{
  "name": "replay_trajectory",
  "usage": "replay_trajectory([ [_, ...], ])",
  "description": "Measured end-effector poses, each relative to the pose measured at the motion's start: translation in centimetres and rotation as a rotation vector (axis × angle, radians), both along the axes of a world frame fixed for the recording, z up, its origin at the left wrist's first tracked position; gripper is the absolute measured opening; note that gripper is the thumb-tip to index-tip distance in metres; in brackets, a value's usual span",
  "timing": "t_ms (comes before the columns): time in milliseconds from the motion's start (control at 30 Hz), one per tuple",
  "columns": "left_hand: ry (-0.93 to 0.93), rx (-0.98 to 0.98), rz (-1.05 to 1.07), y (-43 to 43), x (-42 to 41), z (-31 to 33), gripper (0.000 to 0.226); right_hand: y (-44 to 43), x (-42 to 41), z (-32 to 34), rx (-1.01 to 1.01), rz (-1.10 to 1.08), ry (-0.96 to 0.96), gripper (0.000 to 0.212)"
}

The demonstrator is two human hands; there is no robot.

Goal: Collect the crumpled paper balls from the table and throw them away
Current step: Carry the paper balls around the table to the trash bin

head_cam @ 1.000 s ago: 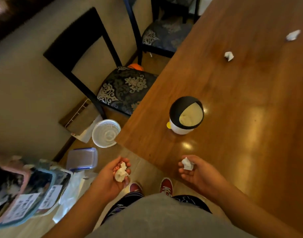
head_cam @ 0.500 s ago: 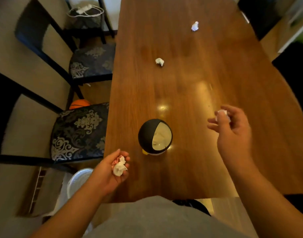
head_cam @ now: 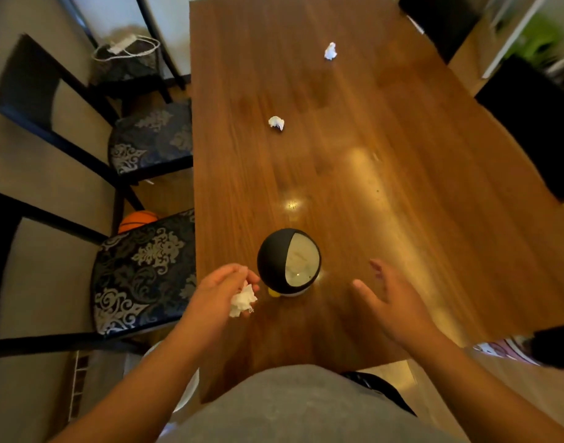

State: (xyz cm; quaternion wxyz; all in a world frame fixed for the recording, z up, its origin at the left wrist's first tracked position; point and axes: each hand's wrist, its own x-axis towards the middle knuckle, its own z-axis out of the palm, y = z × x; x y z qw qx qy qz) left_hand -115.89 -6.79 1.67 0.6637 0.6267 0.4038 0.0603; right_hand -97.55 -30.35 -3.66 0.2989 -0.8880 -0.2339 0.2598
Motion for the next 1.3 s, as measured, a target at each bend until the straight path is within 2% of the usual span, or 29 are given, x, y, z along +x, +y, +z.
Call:
replay_trajectory([
  [100, -0.079, 0.303, -0.189, -1.3, 3.9, 2.8, 0.025, -2.9, 0.0, -1.3, -0.064, -0.013, 0.119, 0.077],
  [233, -0.207, 0.485, -0.208, -3.0, 9.3, 5.7, 0.023, -5.3, -1.0, -3.3, -0.094, -0.020, 0.216, 0.052],
  [267, -0.238, 0.586, -0.231, -3.3, 10.2, 6.0, 0.022, -5.7, -1.2, -3.7, -0.099, -0.008, 0.241, 0.047],
  [333, -0.244, 0.946, -0.411, -3.4, 11.4, 5.6, 0.022, -6.3, -1.5, -4.4, -0.108, 0.024, 0.277, 0.039],
  [400, -0.058, 1.317, -0.763, -3.0, 11.9, 4.0, 0.026, -6.7, -1.5, -4.6, -0.120, 0.071, 0.283, 0.032],
  [467, 0.250, 1.479, -1.059, -2.1, 11.8, 2.0, 0.034, -7.0, -1.4, -4.7, -0.123, 0.109, 0.275, 0.030],
  [500, 0.345, 1.485, -1.134, -1.7, 11.7, 1.4, 0.039, -7.2, -1.2, -4.7, -0.114, 0.114, 0.267, 0.030],
  [567, 0.348, 1.480, -1.140, -1.2, 11.4, 0.6, 0.045, -7.4, -0.7, -4.4, -0.081, 0.105, 0.254, 0.028],
  [667, 0.244, 1.475, -1.026, -1.0, 11.3, 0.5, 0.047, -7.6, 0.1, -4.1, -0.050, 0.096, 0.258, 0.030],
  [800, 0.125, 1.327, -0.846, -1.1, 10.4, 1.2, 0.046, -7.4, 0.4, -4.2, -0.066, 0.109, 0.268, 0.034],
  [1000, -0.004, 1.249, -0.581, -1.5, 6.9, 2.0, 0.033, -7.0, -1.1, -4.4, -0.084, 0.122, 0.274, 0.033],
  [1067, -0.015, 1.175, -0.607, -2.2, 4.6, 1.1, 0.030, -7.2, -2.1, -4.3, -0.096, 0.113, 0.285, 0.030],
  [1200, 0.158, 0.742, -0.870, -4.3, -0.5, -3.0, 0.029, -8.3, -5.4, -4.5, -0.142, 0.052, 0.303, 0.016],
  [1300, 0.235, 0.491, -1.058, -5.6, -3.1, -7.7, 0.020, -9.5, -8.2, -5.5, -0.166, -0.062, 0.332, 0.011],
])
